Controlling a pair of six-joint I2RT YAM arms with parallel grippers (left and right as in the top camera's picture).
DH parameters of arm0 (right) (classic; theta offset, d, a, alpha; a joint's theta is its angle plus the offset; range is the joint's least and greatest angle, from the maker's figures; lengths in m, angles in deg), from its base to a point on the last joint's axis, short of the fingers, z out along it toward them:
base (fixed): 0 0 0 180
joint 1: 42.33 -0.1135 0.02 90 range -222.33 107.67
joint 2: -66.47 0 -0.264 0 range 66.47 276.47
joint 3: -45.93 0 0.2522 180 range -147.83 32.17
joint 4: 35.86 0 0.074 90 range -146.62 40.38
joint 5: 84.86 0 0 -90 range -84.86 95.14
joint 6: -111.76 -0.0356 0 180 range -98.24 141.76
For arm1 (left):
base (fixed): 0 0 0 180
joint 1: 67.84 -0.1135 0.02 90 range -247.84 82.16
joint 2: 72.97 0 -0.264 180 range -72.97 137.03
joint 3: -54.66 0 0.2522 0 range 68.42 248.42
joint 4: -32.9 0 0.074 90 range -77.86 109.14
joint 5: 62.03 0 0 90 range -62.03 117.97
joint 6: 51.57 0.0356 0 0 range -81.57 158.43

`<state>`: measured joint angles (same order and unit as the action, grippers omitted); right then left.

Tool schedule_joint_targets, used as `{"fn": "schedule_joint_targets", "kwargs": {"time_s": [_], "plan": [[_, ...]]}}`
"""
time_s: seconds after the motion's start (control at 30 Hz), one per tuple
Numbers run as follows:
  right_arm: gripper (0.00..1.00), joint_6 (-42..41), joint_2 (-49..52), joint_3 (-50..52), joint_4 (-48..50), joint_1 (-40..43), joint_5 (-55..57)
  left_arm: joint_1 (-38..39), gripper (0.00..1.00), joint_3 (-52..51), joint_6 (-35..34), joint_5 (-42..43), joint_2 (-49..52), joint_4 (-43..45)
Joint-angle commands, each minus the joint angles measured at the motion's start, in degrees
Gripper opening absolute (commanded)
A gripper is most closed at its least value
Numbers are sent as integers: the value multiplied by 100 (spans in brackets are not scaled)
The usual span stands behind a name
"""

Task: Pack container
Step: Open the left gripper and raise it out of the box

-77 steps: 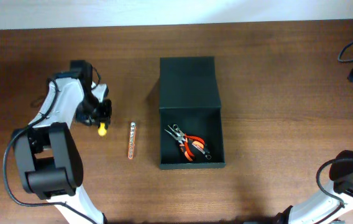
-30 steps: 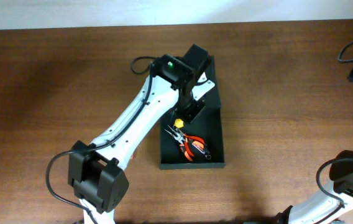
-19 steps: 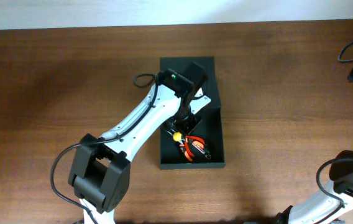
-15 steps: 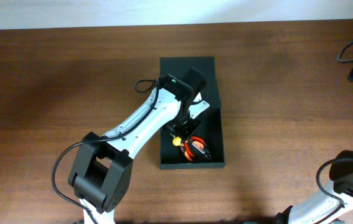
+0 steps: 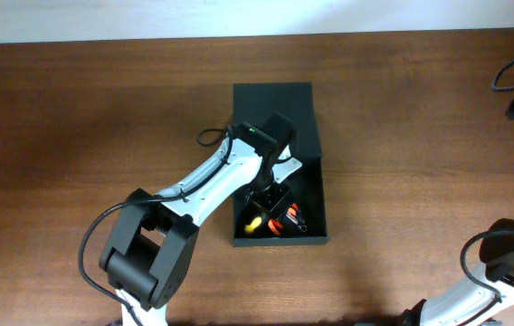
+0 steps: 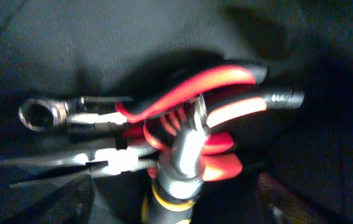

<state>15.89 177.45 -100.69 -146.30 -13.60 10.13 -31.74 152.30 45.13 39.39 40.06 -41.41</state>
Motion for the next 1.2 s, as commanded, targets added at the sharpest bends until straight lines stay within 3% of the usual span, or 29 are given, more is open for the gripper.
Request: {"fn": "schedule_joint_targets", "kwargs": {"time_s": [0.0, 0.27, 0.57, 0.77, 1.17], "plan": [[99, -44, 4, 11, 0, 22, -9, 11, 99, 2, 68, 81, -11, 162], [99, -44, 4, 11, 0, 22, -9, -101, 99, 678, 63, 81, -11, 136], [99, -44, 4, 11, 0, 22, -9, -483, 99, 2975, -28, -251, -11, -651], [99, -44, 4, 11, 0, 22, -7, -1054, 99, 4061, -710, -1434, -13, -1836], [99, -44, 4, 11, 0, 22, -9, -1982, 99, 4072, -2138, -1427, -22, -3281]]}}
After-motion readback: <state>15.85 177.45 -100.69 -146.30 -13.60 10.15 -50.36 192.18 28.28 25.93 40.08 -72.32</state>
